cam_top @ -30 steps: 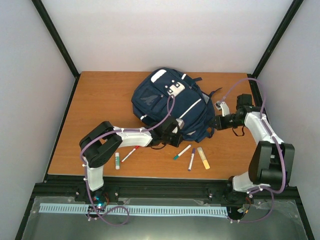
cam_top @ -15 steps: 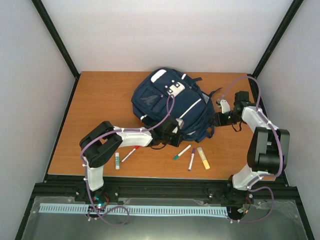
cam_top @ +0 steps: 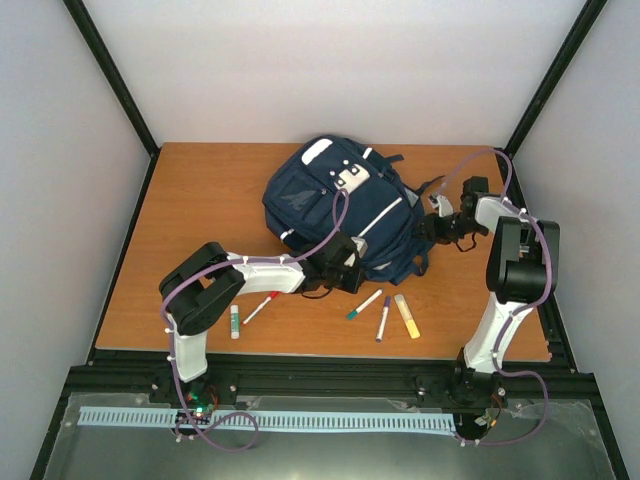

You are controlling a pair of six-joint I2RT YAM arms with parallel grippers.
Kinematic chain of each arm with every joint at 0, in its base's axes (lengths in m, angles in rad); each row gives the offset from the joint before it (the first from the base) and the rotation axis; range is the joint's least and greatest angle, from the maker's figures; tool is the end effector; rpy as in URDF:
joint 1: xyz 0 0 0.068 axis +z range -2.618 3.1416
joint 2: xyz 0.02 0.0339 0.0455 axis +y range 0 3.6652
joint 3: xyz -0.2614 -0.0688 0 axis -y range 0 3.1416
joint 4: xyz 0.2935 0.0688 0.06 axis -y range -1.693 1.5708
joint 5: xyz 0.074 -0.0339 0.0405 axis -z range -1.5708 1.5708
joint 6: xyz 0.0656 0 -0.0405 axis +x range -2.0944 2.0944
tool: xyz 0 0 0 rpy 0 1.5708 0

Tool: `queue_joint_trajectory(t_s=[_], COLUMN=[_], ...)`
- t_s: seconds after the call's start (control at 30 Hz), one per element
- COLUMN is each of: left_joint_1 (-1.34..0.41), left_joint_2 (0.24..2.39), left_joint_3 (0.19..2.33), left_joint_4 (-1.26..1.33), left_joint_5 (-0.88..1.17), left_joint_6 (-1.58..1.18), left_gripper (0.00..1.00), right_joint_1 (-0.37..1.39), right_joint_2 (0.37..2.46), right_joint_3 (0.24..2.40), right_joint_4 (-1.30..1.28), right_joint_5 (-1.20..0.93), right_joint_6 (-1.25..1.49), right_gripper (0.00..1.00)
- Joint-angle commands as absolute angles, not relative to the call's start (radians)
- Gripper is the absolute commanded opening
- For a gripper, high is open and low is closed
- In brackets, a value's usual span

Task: Pack the student bag
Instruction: Adjust the student bag at the center of the board.

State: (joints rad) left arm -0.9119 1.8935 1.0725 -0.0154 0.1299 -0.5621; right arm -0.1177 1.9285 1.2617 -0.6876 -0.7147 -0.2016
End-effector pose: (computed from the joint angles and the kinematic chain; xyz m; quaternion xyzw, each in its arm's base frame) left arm 0.2627 -0.3531 0.0843 0.1850 0.9131 -0.2856 0.2246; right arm 0.4080 -0.0050 0.1033 -0.0768 0.9289 0.3272 0.1552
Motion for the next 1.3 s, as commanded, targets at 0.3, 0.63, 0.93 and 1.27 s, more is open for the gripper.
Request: queue_joint_trajectory(t_s=[0.3,0.63,0.93,1.27], left_joint_1=[-0.906,-0.907,-0.869,-0.826], left_joint_2=[1.914,1.909,1.892,1.879], left_joint_3=[1.126,1.128,1.123,1.135], left_joint_4=[0.004,-0.037,-0.073,-0.095], left_joint_5=[0.113,0.051,-0.009,0.014], left_joint_6=[-0.58,-0.58,-0.635,-0.653], left_gripper=[0.03,0.03,0.01,0.01], right_joint_1=[-0.022,-0.002,-0.098,-0.25], right_joint_2=[1.987,1.934,1.614,1.611], right_joint_3=[1.266,1.263,1.118,0.99], right_joint_4=[-0.689,-0.718,-0.843,-0.779], right_joint_5=[-0.768,-0.748,-0.899,-0.823], right_joint_6=[-0.123,-0.201,-0.497,-0.618], right_gripper=[0.46,0.03,0.03,0.03])
